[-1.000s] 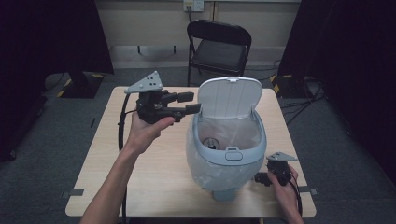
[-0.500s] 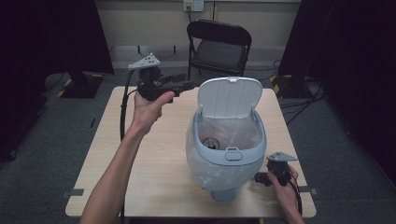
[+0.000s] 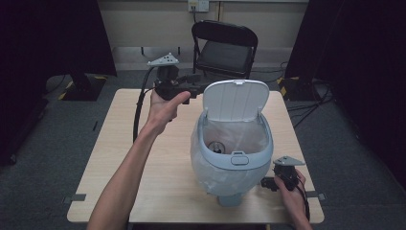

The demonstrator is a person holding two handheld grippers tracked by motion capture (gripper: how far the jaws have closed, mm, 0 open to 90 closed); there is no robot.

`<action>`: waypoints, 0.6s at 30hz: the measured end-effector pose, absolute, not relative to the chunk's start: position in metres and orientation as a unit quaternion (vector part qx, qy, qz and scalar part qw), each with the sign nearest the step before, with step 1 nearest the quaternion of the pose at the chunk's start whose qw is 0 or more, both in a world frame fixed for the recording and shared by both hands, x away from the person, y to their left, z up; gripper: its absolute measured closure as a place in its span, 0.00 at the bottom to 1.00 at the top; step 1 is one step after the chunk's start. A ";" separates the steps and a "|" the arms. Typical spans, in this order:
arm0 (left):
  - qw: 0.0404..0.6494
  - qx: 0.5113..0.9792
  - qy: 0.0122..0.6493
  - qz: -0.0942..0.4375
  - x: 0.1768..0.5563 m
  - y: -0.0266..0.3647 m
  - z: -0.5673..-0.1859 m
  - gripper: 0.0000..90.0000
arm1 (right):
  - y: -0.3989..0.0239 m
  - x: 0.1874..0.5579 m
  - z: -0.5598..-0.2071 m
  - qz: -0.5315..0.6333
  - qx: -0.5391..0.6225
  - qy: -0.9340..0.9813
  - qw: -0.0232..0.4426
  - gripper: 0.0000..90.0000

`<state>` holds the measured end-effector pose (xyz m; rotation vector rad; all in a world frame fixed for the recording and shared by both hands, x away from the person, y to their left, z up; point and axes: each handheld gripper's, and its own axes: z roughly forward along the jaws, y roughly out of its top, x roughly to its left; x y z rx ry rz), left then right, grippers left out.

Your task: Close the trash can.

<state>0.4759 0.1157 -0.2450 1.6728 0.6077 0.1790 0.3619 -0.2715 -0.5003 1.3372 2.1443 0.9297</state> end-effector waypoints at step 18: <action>0.608 0.768 0.194 0.047 0.438 0.096 -0.251 0.28 | -0.271 0.362 -0.500 0.337 0.484 0.776 0.223 0.13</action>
